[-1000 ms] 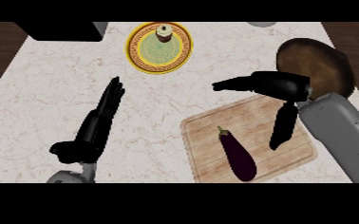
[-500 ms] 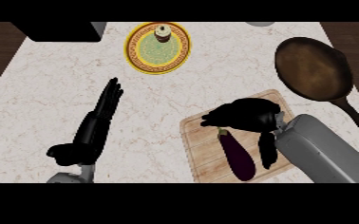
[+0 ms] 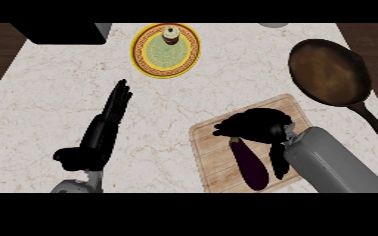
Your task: Pick the eggplant from the cutting board and place it in the pan
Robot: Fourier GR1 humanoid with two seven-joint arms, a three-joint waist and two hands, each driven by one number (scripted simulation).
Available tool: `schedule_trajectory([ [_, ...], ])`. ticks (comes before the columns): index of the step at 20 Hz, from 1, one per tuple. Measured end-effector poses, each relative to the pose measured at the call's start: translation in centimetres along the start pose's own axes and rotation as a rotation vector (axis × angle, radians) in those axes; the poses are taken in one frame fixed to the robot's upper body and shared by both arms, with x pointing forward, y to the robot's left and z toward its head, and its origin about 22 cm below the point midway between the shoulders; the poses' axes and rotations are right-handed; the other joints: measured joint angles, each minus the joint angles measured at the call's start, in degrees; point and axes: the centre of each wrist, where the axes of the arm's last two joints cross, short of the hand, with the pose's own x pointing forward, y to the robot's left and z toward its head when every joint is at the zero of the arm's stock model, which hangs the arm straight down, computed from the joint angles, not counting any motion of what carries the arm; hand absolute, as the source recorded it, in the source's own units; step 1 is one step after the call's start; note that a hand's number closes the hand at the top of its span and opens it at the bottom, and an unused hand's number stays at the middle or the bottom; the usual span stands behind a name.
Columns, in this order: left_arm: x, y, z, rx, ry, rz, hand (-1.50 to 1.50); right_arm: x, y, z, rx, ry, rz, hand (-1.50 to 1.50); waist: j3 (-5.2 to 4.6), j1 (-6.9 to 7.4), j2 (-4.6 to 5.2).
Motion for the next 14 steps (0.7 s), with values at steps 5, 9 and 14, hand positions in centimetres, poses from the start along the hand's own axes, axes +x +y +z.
schedule_trajectory([
  [5, -0.1, 0.3, 0.3, -0.003, 0.002, -0.003, 0.00, -0.9, 1.7, -0.9, -0.015, 0.009, -0.032, -1.50, 0.00, 0.04, 0.01],
  [9, -0.5, 0.0, 0.5, -0.003, 0.002, -0.004, 0.00, -1.2, 1.5, -1.6, -0.025, 0.002, -0.052, -1.50, 0.00, 0.04, 0.03],
  [14, -0.7, 0.5, 0.6, -0.002, 0.006, -0.001, 0.00, -0.8, 2.2, -3.4, -0.013, 0.016, -0.053, -1.50, -0.06, 0.05, -0.02],
])
